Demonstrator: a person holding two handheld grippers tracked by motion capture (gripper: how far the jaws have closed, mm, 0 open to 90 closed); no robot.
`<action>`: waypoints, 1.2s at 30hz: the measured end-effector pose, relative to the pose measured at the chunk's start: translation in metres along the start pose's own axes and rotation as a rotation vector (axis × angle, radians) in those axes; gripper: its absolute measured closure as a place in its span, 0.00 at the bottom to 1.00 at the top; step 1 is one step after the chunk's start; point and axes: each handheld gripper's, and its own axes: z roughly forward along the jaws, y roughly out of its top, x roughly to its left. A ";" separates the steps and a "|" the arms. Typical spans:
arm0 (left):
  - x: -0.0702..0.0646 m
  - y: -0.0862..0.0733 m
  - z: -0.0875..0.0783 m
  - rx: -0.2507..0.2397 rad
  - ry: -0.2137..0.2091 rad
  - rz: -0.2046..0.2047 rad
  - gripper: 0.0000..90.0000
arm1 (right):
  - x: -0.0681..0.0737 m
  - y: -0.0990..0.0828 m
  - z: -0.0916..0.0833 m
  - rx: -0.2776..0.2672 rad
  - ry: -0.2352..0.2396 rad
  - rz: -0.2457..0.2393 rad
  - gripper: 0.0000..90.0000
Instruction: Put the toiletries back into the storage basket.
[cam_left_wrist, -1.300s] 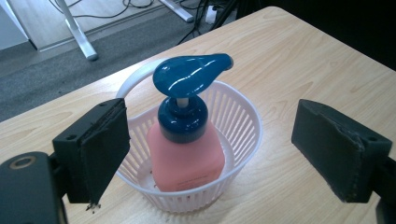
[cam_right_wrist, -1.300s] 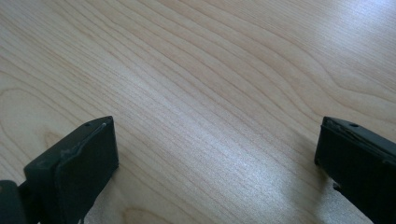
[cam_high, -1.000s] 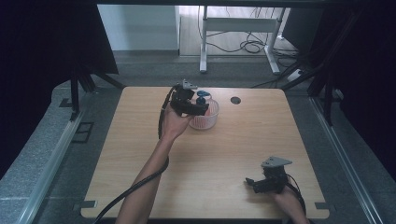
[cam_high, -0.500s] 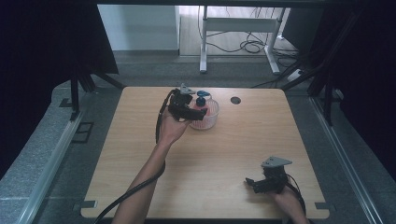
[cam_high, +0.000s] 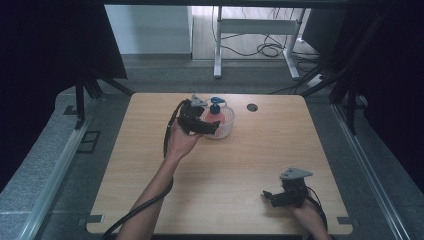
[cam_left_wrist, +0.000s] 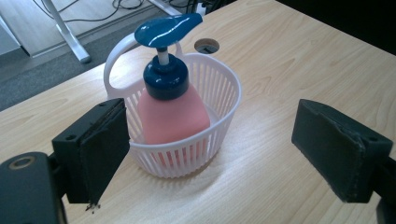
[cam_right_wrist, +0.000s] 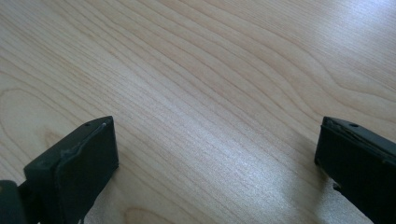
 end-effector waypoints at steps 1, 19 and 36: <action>-0.001 -0.001 -0.001 0.000 0.000 0.003 0.12 | 0.000 0.000 0.000 0.000 0.001 -0.001 0.00; -0.006 -0.023 -0.019 -0.002 -0.026 0.025 0.12 | 0.001 0.000 0.000 0.000 0.000 -0.001 0.00; -0.006 -0.051 -0.034 0.005 -0.049 0.015 0.12 | 0.001 0.000 0.000 0.000 -0.001 0.000 0.00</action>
